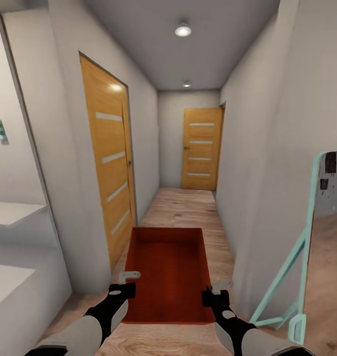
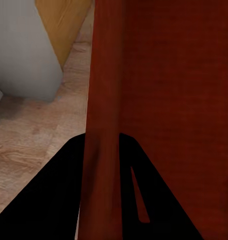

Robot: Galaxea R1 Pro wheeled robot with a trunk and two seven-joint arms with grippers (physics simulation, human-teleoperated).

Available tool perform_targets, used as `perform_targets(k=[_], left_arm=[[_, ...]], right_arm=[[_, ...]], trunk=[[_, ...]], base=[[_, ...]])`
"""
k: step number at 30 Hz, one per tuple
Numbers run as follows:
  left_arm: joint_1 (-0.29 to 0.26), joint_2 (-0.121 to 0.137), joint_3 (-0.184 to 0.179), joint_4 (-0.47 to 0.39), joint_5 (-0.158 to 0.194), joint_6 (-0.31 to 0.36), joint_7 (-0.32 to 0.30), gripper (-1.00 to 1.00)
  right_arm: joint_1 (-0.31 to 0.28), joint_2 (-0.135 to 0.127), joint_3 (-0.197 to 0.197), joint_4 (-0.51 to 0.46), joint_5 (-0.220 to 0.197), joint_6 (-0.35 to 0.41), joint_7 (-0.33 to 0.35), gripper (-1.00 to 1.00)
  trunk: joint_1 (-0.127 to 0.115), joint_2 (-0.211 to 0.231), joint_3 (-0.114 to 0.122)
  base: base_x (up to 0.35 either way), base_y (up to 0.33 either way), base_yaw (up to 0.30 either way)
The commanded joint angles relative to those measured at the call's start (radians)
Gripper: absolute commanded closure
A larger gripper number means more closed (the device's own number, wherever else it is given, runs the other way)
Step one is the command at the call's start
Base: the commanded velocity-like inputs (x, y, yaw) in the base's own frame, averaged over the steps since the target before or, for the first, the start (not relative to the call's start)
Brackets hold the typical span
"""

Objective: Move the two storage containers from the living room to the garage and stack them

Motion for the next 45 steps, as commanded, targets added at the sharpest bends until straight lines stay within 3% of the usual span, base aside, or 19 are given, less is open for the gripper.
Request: perform_targets(k=[1,17,45], left_arm=[[-0.001,0.017,0.041,0.001,-0.005,0.004,0.012,1.0],[-0.001,0.016,0.041,0.001,-0.005,0.004,0.012,1.0],[-0.001,0.017,0.042,0.001,-0.005,0.004,0.012,1.0]], right_arm=[[-0.001,0.0,0.006,-0.002,-0.011,-0.007,-0.004,1.0],[-0.001,0.0,0.006,-0.002,-0.011,-0.007,-0.004,1.0],[-0.002,0.0,0.005,-0.002,-0.011,-0.006,-0.004,1.0]], trunk=[[0.001,-0.001,-0.002],[0.001,-0.001,-0.002],[0.001,-0.001,-0.002]], base=[[0.322,0.146,-0.253],[0.322,0.146,-0.241],[0.322,0.092,-0.007]])
